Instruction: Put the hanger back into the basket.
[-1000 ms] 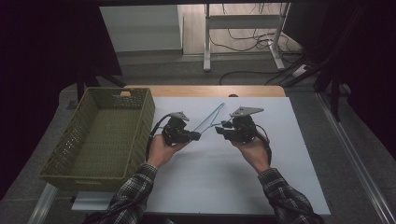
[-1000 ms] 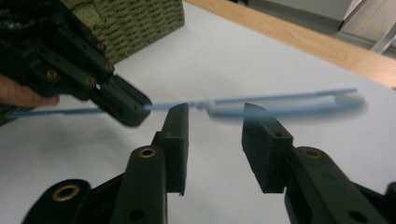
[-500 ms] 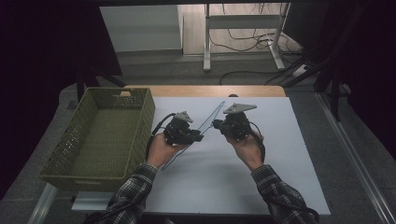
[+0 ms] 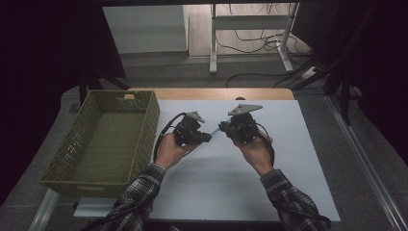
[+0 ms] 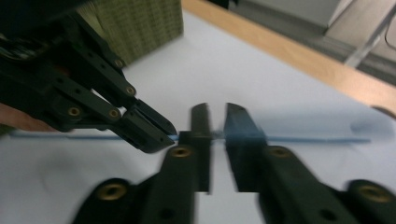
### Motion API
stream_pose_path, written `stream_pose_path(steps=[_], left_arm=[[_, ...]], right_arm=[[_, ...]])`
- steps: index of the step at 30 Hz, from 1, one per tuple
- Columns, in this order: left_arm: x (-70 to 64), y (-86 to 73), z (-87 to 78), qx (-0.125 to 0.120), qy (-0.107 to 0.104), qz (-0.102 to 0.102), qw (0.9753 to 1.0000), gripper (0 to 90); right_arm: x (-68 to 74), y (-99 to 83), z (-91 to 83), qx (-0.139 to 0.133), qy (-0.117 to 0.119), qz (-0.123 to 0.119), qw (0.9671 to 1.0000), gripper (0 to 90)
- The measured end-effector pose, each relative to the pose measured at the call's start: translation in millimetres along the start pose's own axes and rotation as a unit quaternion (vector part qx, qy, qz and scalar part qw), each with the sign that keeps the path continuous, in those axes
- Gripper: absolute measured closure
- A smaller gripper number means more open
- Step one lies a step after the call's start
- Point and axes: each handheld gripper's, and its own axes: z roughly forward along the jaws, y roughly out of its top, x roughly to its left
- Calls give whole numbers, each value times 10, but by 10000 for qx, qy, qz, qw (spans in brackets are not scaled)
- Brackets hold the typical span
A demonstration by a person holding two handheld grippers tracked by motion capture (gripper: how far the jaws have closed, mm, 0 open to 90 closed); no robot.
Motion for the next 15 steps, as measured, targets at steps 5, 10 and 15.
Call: stream_pose_path(steps=[5, 10, 15], left_arm=[[74, -18, -123, -354, -509, -332, 9975, 874], [36, -40, -145, -510, -812, -428, 9945, 873], [-53, -54, -164, -447, -745, -169, 9961, 861]], right_arm=[[-8, 21, -134, -406, 6, 53, 9992, 669], [23, -15, -127, -627, 81, 36, 9980, 657], [68, -31, -99, -694, 131, 90, 9975, 854]])
